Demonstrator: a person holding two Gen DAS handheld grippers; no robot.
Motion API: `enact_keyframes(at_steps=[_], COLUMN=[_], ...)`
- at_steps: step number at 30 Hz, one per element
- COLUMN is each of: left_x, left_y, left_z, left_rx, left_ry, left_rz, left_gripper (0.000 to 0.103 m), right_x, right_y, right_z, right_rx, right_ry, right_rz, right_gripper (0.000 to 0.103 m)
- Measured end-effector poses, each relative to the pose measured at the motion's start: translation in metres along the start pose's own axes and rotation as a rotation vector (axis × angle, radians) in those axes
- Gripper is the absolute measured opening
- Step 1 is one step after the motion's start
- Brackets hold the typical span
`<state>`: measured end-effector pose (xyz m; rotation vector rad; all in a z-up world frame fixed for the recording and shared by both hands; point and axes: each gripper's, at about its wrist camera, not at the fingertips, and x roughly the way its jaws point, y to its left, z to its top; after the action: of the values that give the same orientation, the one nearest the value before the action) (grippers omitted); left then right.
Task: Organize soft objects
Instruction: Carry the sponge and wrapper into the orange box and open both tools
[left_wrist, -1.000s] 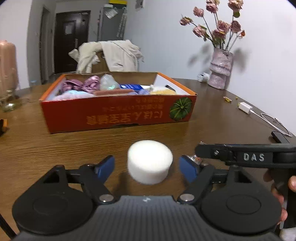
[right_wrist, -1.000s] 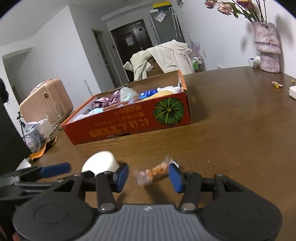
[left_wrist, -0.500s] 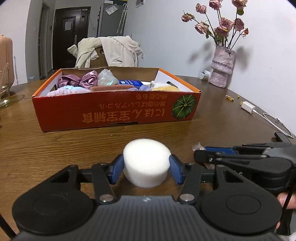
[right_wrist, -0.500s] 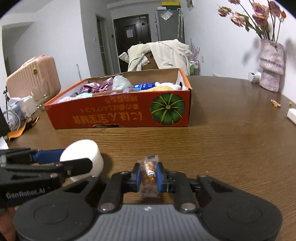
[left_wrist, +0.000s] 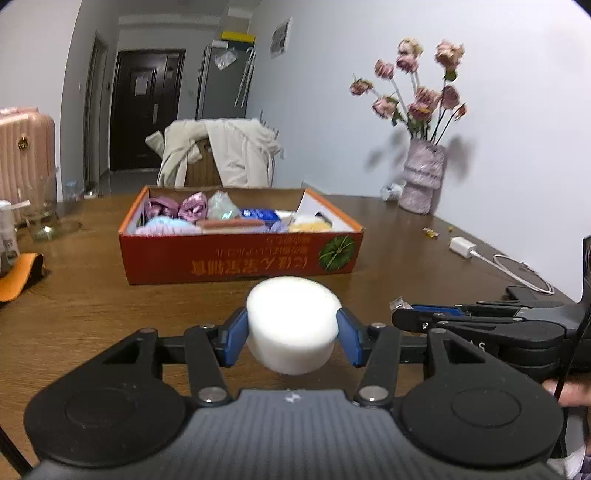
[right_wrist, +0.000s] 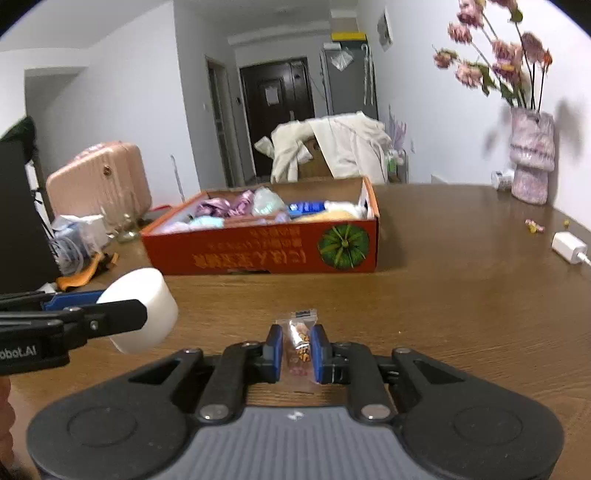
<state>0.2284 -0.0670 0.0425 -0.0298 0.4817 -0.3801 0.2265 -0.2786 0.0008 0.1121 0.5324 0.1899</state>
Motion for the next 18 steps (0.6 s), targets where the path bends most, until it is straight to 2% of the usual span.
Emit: enact_keyframes(at_steps=[11,15,18], left_x=[-0.034,-0.03,-0.012], left_y=[-0.012,-0.01,-0.003], left_z=[-0.001,0.007,0.027], left_rx=[0.012,0.01,-0.002], left_ry=[-0.045,-0.052,-0.058], left_rz=[-0.009,-0.034,-0.076], left_gripper=[0.053,0.053,0.053], right_x=[-0.042,-0.036,-0.024], right_y=[0.013,0.012,0.007], right_z=[-0.002,0.005,0.028], right_rx=[-0.026,-0.036,-0.032], right_ry=[-0.05,-0.053,-0.067], right_rz=[0.021,0.021,0.057], right_gripper=[0.016,0.016,0.016])
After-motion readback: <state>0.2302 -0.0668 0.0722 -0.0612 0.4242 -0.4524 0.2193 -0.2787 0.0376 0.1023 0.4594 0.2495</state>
